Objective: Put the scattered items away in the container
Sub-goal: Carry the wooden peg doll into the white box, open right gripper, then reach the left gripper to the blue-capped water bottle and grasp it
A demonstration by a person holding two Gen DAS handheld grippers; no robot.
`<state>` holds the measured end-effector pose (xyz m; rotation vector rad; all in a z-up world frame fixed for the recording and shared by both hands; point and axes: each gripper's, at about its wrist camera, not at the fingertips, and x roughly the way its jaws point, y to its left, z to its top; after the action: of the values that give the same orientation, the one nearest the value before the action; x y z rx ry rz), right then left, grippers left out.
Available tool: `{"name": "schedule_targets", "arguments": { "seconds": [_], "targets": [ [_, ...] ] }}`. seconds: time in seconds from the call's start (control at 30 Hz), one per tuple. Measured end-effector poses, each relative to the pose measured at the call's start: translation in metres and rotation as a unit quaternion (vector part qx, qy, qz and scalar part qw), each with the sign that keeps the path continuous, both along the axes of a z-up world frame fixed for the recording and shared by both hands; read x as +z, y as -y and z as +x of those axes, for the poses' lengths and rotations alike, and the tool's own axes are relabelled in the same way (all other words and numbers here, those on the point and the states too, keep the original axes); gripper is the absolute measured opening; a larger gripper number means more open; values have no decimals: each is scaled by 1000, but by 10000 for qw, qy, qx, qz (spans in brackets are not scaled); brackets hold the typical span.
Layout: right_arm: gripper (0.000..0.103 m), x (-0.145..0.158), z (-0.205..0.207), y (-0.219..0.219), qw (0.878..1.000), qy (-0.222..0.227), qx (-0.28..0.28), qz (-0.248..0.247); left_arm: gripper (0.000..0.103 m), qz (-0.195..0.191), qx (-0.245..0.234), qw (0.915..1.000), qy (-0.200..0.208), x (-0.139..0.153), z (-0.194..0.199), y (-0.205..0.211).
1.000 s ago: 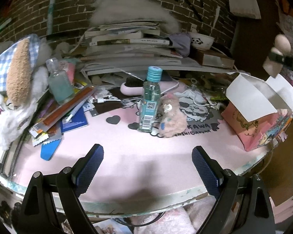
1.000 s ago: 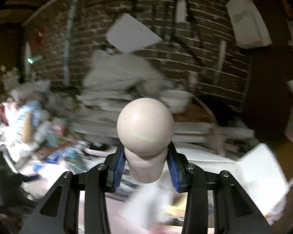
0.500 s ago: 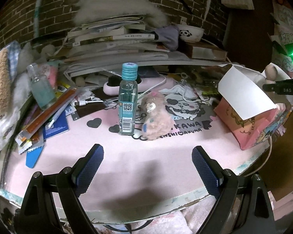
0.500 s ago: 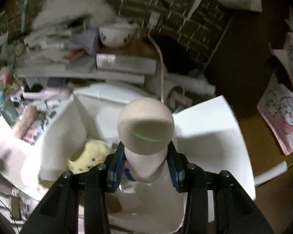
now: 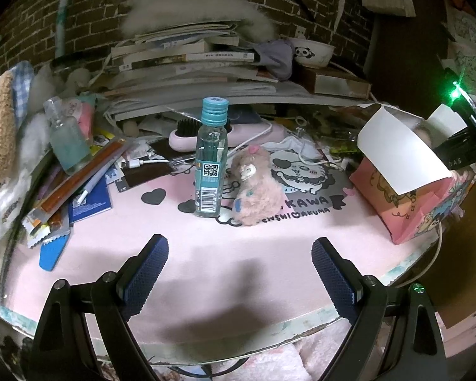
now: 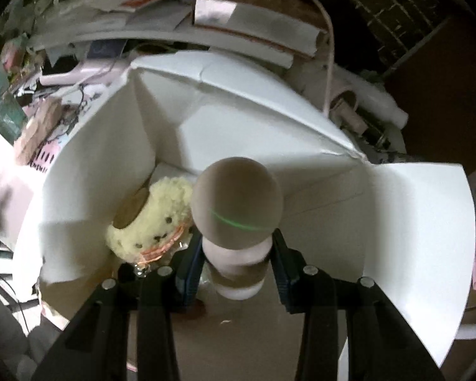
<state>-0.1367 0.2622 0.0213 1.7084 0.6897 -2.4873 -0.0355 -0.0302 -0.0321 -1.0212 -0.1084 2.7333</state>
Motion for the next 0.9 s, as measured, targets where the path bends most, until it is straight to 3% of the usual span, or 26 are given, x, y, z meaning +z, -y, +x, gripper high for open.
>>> {"name": "schedule_targets", "arguments": {
  "seconds": [0.17, 0.43, 0.63, 0.73, 0.83, 0.9],
  "targets": [
    [37, -5, -2, 0, 9999, 149, 18, 46, 91, -22, 16, 10000, 27, -1, 0, 0],
    [37, 10, 4, 2, 9995, -325, 7, 1, 91, 39, 164, 9999, 17, -6, -5, 6],
    [39, 42, 31, 14, 9895, -1412, 88, -278, 90, 116, 328, 9994, -63, -10, -10, 14],
    [54, 64, 51, 28, 9747, -2040, 391, -819, 90, 241, 426, 9988, -53, -12, -15, 20],
    [58, 71, 70, 50, 9605, -2430, 768, -1116, 79, 349, 465, 9983, -95, -13, -18, 23],
    [59, 68, 80, 68, 9547, -2490, 1039, -1258, 64, 348, 469, 9983, -39, -14, -23, 23]
  ]
}}
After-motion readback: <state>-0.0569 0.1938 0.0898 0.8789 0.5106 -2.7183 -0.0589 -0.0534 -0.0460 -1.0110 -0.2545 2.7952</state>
